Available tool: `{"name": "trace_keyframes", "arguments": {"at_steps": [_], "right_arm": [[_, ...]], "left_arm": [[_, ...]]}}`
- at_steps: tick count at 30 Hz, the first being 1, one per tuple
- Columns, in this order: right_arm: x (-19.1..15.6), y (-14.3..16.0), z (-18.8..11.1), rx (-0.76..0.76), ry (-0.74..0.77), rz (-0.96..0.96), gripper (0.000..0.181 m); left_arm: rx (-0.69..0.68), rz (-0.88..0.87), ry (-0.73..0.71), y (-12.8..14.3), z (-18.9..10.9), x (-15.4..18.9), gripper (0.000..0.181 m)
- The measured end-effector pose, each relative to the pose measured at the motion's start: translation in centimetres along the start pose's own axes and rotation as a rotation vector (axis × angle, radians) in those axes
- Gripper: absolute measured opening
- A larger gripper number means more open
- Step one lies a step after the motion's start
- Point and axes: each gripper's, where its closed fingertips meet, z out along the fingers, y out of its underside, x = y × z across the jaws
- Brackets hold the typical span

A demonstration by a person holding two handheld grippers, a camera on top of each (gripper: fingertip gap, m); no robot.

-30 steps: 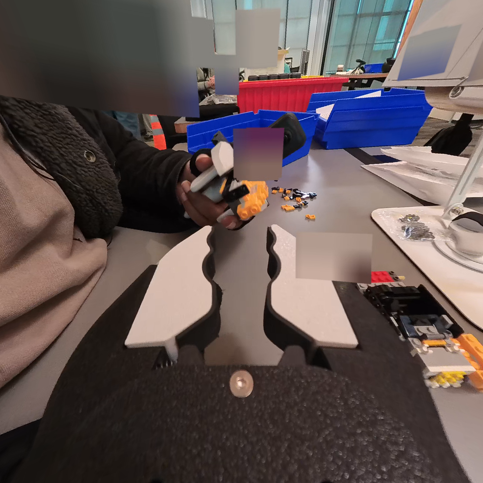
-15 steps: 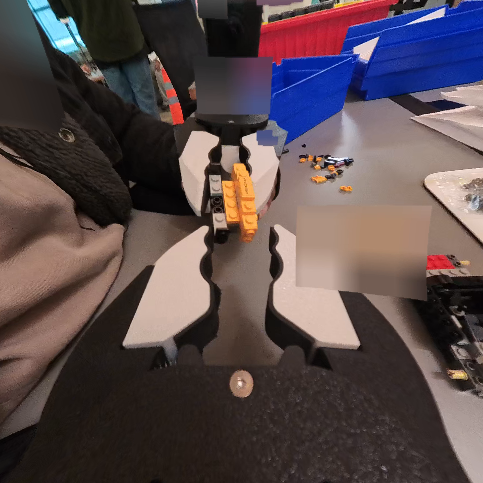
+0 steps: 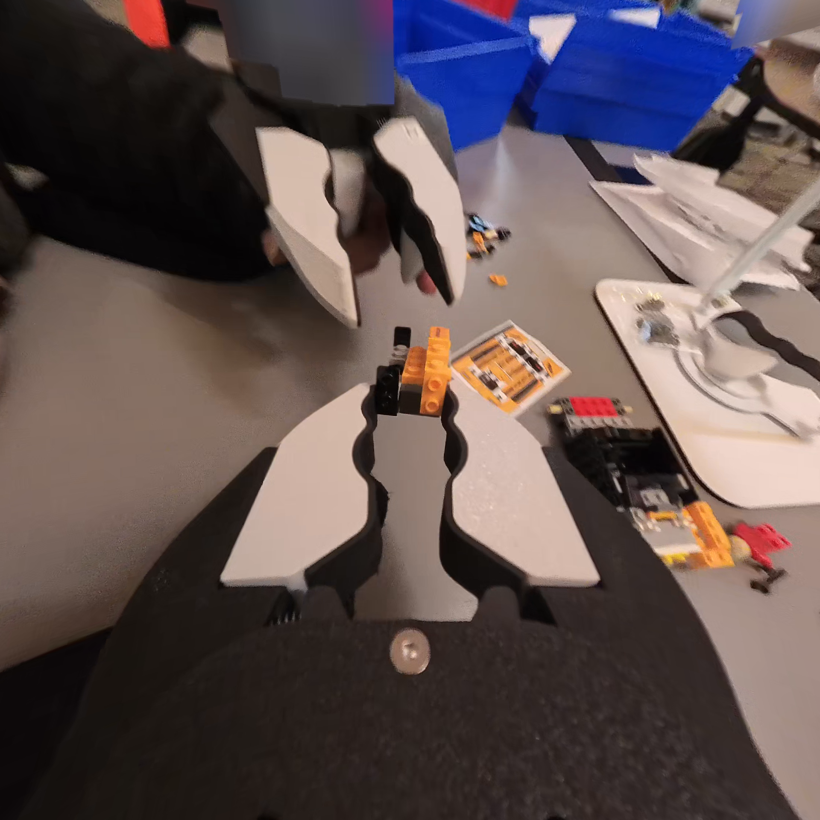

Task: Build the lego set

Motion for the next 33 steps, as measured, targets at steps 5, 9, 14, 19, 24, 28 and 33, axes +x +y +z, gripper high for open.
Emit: {"name": "trace_keyframes", "arguments": {"at_steps": [5,9,14,19,24,28,33], "right_arm": [[2.0,3.7,1.3,-0.183,0.137,0.017,0.027],[1.9,5.4,1.7,-0.295,0.149,0.041,0.028],[0.6,5.5,1.8,-0.339,0.085,0.084,0.028],[-1.0,5.4,1.5,-0.373,-0.006,0.09,0.029],[-2.3,5.3,0.8,-0.374,-0.106,0.075,0.031],[-2.5,5.1,-0.1,-0.339,-0.167,0.077,0.029],[-1.7,5.3,-0.4,-0.305,-0.154,0.037,0.029]], "left_arm": [[-0.228,-0.001,-0.031,3.2,1.1,0.5,0.019],[-0.338,-0.144,-0.021,4.8,1.8,0.8,0.02],[-0.447,-0.173,-0.003,6.8,2.6,1.2,0.024],[-0.442,-0.179,-0.013,6.9,2.7,0.8,0.026],[-0.445,-0.12,-0.012,6.9,2.6,0.8,0.033],[-0.468,-0.107,0.005,6.9,1.6,0.9,0.032],[-0.558,-0.208,0.084,7.5,0.2,2.2,0.031]]}}
